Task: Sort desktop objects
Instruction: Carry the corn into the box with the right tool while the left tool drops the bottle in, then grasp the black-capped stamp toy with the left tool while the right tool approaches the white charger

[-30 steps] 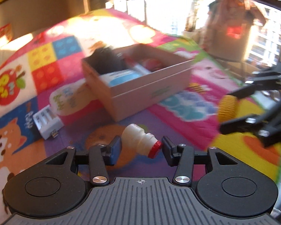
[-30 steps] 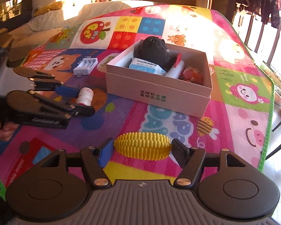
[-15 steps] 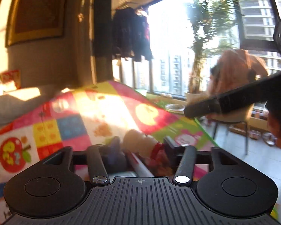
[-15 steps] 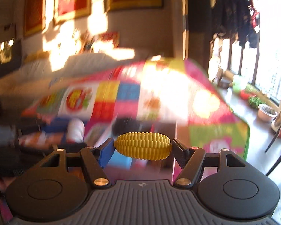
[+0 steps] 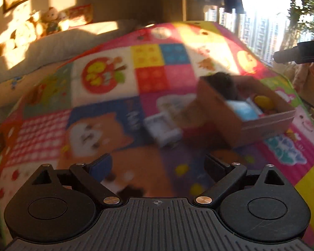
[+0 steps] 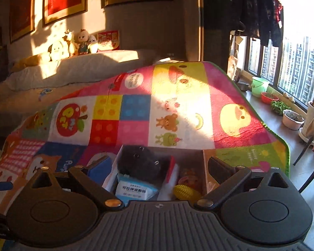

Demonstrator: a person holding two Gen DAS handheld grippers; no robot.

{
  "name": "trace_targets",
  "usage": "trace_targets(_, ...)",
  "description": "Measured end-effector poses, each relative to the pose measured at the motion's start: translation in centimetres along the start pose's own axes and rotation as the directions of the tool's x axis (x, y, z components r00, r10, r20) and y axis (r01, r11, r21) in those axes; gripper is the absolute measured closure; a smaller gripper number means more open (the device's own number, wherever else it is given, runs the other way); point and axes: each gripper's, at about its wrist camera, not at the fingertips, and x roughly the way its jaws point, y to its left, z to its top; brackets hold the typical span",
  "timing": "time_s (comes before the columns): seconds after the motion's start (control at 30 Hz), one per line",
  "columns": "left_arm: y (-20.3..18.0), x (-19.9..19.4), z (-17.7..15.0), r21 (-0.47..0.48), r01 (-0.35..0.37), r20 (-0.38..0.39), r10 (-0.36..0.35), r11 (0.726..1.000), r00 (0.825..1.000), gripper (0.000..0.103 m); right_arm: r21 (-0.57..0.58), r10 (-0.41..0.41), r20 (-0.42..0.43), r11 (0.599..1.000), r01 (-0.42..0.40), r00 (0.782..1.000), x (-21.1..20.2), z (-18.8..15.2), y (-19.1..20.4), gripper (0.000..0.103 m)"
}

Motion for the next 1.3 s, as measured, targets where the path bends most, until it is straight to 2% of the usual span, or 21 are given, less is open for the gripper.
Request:
trace_targets(0.1, 2.3, -0.3, -1.8, -0.045, -0.045, -0.035, 0.043, 0.998, 0.998, 0.003, -0.071, 0.063, -0.046, 0.995, -0.066, 0.997, 1.1, -0.8, 3.9, 0.004)
trace_targets(0.2, 3.6, -0.1, -3.0, -0.100, -0.081, -0.075, 0.073, 0.992, 0.995, 0.003, -0.130, 0.135, -0.111, 0.980, -0.149, 0.985, 2.8, -1.8, 8.4, 0.004)
trace_targets(0.27, 4.0, 0.1, -3.5, -0.127, -0.083, -0.086, 0.072, 0.988, 0.994, 0.003, -0.155, 0.165, -0.156, 0.970, -0.189, 0.974, 4.3, -2.7, 11.4, 0.007)
trace_targets(0.33, 4.0, 0.3, -3.8, -0.135, -0.091, -0.090, 0.079, 0.987, 0.993, 0.003, -0.166, 0.184, -0.201, 0.962, -0.219, 0.962, 6.1, -3.7, 13.9, 0.014)
trace_targets(0.43, 3.7, 0.1, -4.4, -0.114, -0.115, -0.098, 0.104, 0.987, 0.990, 0.003, -0.185, 0.175, -0.238, 0.957, -0.221, 0.955, 8.6, -4.9, 16.9, 0.025)
trace_targets(0.57, 3.2, -0.4, -5.2, -0.105, -0.096, -0.110, 0.084, 0.990, 0.990, 0.003, -0.199, 0.134, -0.238, 0.963, -0.183, 0.962, 11.7, -5.2, 19.6, 0.025)
trace_targets(0.7, 2.7, -0.7, -5.9, -0.102, -0.043, -0.128, 0.030, 0.994, 0.991, 0.002, -0.188, 0.074, -0.252, 0.974, -0.124, 0.965, 14.6, -5.3, 21.0, 0.024)
trace_targets(0.83, 1.8, -0.9, -6.4, -0.067, 0.004, -0.137, -0.013, 0.998, 0.990, 0.002, -0.182, 0.055, -0.288, 0.977, -0.111, 0.956, 16.5, -5.6, 21.2, 0.024)
trace_targets(0.9, 1.4, -1.0, -6.5, -0.052, 0.022, -0.138, -0.029, 0.998, 0.990, 0.002, -0.192, 0.045, -0.294, 0.976, -0.105, 0.955, 16.8, -6.0, 21.3, 0.027)
trace_targets(0.97, 1.1, -0.9, -6.5, -0.043, 0.024, -0.137, -0.030, 0.999, 0.990, 0.002, -0.187, 0.069, -0.314, 0.973, -0.133, 0.947, 16.7, -6.3, 20.9, 0.055)
trace_targets(1.07, 0.8, -0.8, -6.5, -0.036, 0.016, -0.133, -0.020, 0.999, 0.991, 0.002, -0.200, 0.110, -0.333, 0.962, -0.184, 0.937, 15.4, -6.8, 20.1, 0.056)
trace_targets(1.2, 0.8, -0.6, -6.2, -0.045, -0.001, -0.126, -0.005, 0.999, 0.992, 0.002, -0.306, 0.119, -0.329, 0.925, -0.225, 0.937, 12.5, -8.6, 19.3, 0.055)
trace_targets(1.3, 1.1, -1.0, -5.9, -0.061, 0.003, -0.091, -0.008, 0.998, 0.996, 0.002, -0.336, 0.146, -0.359, 0.901, -0.273, 0.922, 9.2, -10.1, 17.7, 0.055)
